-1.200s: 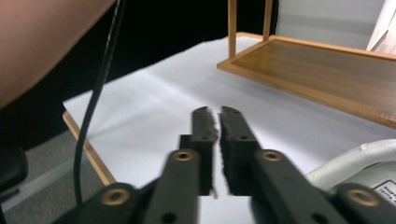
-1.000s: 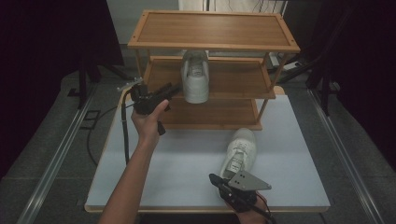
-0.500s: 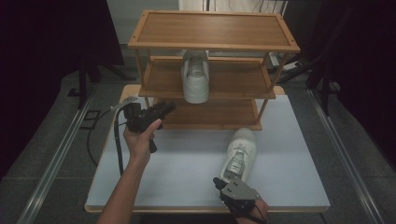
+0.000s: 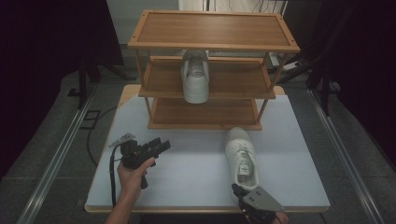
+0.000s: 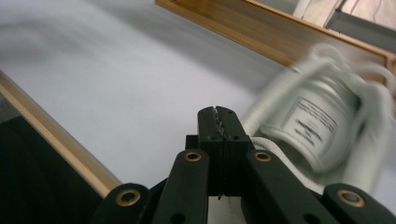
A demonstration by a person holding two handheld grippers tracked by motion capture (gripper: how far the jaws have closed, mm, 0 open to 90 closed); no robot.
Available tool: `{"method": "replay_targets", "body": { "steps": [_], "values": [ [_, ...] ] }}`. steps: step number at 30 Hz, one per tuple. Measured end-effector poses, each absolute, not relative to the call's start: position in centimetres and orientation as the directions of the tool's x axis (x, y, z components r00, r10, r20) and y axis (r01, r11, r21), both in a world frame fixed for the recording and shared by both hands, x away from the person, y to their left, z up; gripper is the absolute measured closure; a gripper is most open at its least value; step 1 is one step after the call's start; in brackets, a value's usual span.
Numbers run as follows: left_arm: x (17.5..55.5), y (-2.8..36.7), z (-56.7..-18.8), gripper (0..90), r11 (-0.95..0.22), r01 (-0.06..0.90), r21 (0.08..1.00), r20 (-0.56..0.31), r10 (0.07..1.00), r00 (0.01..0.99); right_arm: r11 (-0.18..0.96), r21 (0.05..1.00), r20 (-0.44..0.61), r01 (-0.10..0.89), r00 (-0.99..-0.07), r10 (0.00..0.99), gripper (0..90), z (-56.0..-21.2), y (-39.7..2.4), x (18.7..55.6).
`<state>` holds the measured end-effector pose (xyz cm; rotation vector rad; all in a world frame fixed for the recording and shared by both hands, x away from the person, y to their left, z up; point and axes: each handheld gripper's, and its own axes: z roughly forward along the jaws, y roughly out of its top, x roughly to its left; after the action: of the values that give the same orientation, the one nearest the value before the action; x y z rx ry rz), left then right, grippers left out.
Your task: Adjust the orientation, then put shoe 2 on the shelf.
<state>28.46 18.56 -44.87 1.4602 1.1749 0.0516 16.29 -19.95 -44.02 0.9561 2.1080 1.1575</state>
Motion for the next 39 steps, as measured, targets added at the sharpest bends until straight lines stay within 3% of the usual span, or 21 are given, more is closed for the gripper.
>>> {"method": "replay_targets", "body": {
  "steps": [8, 13, 16, 21, 24, 31, 39],
  "values": [
    [27.7, 19.0, -47.2, 39.0, 0.194, 0.631, 0.751, -0.559, 0.695, 0.452, 0.297, 0.883, -0.06, 0.364, -0.54, 0.84, 87.9, -44.1, -23.6, 16.0],
    [27.3, 19.2, -46.8, 39.0, 0.193, 0.614, 0.765, -0.544, 0.703, 0.457, 0.238, 0.903, 0.007, 0.358, -0.566, 0.824, 82.6, -43.9, -24.3, 16.4],
    [27.3, 19.3, -46.8, 38.9, 0.194, 0.614, 0.765, -0.546, 0.702, 0.459, 0.178, 0.928, 0.063, 0.327, -0.607, 0.792, 76.1, -42.8, -24.5, 16.7],
    [27.1, 19.3, -47.0, 38.9, 0.204, 0.616, 0.761, -0.555, 0.697, 0.455, 0.163, 0.955, 0.028, 0.249, -0.622, 0.782, 57.1, -40.2, -24.8, 18.3],
    [27.0, 19.4, -47.0, 38.8, 0.204, 0.615, 0.761, -0.555, 0.696, 0.456, 0.164, 0.962, 0.001, 0.219, -0.603, 0.798, 50.5, -39.2, -25.1, 20.0],
    [26.9, 19.5, -47.0, 38.7, 0.209, 0.615, 0.76, -0.558, 0.695, 0.454, 0.123, 0.964, 0.029, 0.235, -0.555, 0.831, 47.2, -39.1, -27.4, 23.8],
    [26.8, 18.9, -47.5, 38.3, 0.189, 0.627, 0.756, -0.558, 0.687, 0.466, 0.138, 0.946, 0.052, 0.293, -0.559, 0.828, 45.0, -41.0, -27.8, 25.2]
  ]
}}
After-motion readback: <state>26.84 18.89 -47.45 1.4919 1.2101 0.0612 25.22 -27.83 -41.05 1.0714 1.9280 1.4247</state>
